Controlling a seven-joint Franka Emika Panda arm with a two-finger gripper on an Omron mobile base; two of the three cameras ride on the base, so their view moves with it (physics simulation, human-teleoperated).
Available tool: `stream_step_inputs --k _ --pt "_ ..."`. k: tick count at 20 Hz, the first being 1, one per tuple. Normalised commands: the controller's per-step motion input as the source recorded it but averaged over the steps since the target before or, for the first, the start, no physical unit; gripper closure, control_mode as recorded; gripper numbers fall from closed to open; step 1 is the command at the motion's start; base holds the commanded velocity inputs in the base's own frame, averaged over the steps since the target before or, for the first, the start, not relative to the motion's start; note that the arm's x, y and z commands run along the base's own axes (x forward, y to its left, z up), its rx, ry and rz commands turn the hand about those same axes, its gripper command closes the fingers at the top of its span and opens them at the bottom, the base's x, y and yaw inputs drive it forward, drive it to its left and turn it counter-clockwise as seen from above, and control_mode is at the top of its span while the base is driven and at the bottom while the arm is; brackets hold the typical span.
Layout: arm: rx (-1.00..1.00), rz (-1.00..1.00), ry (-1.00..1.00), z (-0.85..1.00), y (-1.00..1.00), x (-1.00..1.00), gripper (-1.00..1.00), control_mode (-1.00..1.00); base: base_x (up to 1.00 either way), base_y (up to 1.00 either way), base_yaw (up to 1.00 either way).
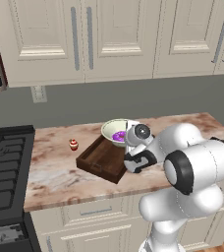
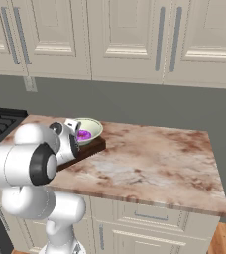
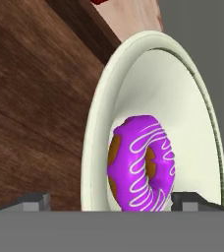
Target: Place the bowl with donut and the cupcake onto the tray.
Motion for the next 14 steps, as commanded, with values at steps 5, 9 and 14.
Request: stream_step_inputs --k 5,9,14 --pt "0.00 -0.04 0.00 0.31 0.12 -0.15 -1.00 -1.00 0.00 0.00 0.00" --pt "0.00 -0.02 -0.02 0.41 0.14 -0.13 -1.00 -1.00 0.00 0.00 0.00" --pt "0.00 -0.02 -0.01 0.47 0.13 -0.08 -1.00 -1.00 0.00 0.00 0.00"
